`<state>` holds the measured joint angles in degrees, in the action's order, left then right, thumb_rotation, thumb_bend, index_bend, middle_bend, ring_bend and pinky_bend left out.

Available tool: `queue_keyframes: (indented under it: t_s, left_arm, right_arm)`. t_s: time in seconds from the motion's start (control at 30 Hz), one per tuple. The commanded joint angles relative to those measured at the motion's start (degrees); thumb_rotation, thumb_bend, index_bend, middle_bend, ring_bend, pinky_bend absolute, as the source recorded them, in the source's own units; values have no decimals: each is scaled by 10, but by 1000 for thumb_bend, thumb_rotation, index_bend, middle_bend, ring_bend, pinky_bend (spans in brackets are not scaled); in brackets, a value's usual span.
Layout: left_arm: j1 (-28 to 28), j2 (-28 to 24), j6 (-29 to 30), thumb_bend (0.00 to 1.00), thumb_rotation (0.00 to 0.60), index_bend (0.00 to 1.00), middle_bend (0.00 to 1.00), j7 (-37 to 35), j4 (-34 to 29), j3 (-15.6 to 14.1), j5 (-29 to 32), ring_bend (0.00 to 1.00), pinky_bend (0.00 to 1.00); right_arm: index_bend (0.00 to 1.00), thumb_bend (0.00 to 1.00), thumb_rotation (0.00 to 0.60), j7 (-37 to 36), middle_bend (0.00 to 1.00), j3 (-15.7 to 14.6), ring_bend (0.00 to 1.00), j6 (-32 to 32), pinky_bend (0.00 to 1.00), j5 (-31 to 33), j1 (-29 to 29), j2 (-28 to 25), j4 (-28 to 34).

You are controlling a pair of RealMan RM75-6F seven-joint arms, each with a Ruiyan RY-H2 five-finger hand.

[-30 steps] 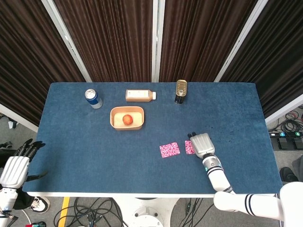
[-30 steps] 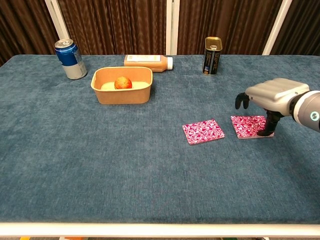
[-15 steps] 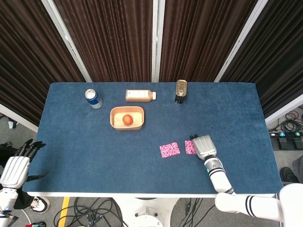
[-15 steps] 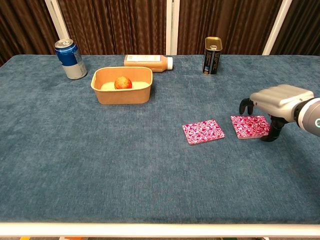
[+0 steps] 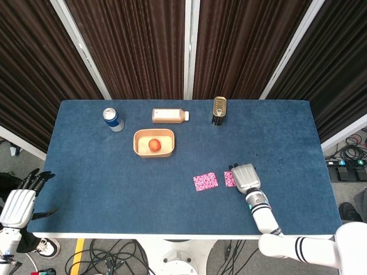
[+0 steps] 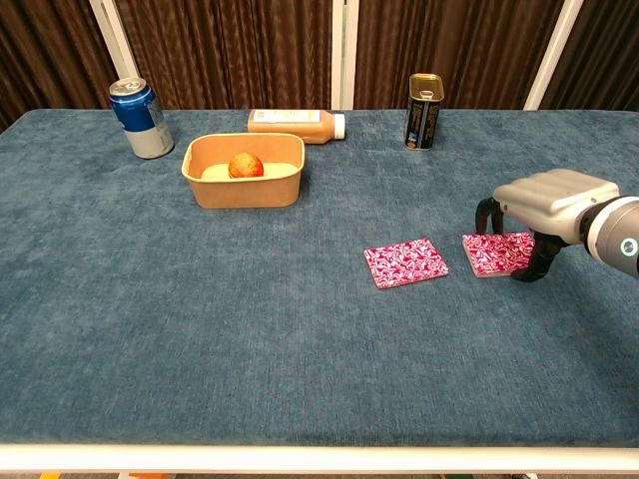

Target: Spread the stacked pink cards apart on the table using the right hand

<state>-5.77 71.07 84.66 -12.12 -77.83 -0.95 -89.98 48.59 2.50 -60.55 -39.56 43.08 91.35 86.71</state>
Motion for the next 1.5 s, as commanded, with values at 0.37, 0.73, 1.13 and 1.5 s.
queue_keyframes:
  t_s: [0.37, 0.73, 1.13, 1.5]
  left_arm:
    - [1, 0, 0, 7, 600, 176, 150, -1, 2, 0, 1, 23, 185]
    - [0, -1, -2, 6, 600, 176, 150, -1, 0, 1, 3, 23, 185]
    - [1, 0, -3, 6, 600, 177, 150, 1, 1, 1, 4, 23, 185]
    - [1, 0, -3, 6, 600, 176, 150, -2, 2, 1, 4, 23, 185]
  right_arm:
    - [310, 176, 600, 6, 317, 1, 768, -7, 828, -2, 0, 6, 0]
    - [320, 173, 600, 15, 303, 2, 768, -5, 828, 10, 3, 5, 3]
    - [322, 187, 600, 15, 313, 1, 768, -3, 828, 12, 4, 10, -2]
    - [350, 207, 600, 17, 359, 1, 772, -11, 828, 8, 3, 17, -10]
